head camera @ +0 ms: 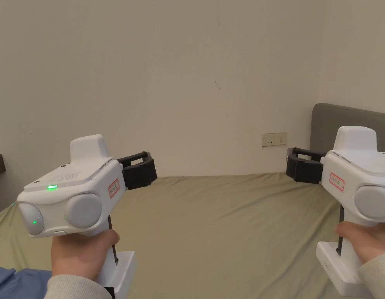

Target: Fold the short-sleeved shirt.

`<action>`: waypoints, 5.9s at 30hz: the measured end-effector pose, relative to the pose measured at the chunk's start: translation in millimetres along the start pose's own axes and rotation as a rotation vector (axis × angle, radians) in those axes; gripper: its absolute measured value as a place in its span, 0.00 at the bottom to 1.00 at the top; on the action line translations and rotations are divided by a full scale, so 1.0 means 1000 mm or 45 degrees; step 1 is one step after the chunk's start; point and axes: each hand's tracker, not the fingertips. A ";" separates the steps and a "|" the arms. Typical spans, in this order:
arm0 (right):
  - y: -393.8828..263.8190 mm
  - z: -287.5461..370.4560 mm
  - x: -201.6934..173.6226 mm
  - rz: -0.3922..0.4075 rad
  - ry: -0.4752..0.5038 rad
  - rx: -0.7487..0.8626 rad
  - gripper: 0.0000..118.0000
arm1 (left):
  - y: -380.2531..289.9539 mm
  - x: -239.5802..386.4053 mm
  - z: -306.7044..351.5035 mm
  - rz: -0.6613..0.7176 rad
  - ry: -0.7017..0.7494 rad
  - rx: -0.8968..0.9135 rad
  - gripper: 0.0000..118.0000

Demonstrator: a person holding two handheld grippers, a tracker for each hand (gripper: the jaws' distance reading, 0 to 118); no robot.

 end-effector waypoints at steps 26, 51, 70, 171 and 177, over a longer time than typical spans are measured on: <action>-0.027 0.013 0.006 0.081 -0.034 -0.059 0.01 | -0.027 0.014 0.006 -0.131 -0.067 0.001 0.00; -0.047 0.028 -0.291 0.161 0.995 -0.104 0.00 | -0.015 -0.223 0.261 -0.052 1.036 0.014 0.00; -0.122 -0.040 -0.419 0.162 1.217 -0.331 0.00 | -0.120 -0.384 0.123 0.183 0.908 -0.460 0.07; -0.148 -0.047 0.087 -0.016 -0.045 -0.449 0.00 | -0.287 -0.064 -0.404 0.016 -0.484 -1.211 0.18; -0.187 -0.081 0.098 -0.009 -0.119 -0.572 0.00 | -0.386 -0.040 -0.486 -0.088 -0.493 -1.314 0.97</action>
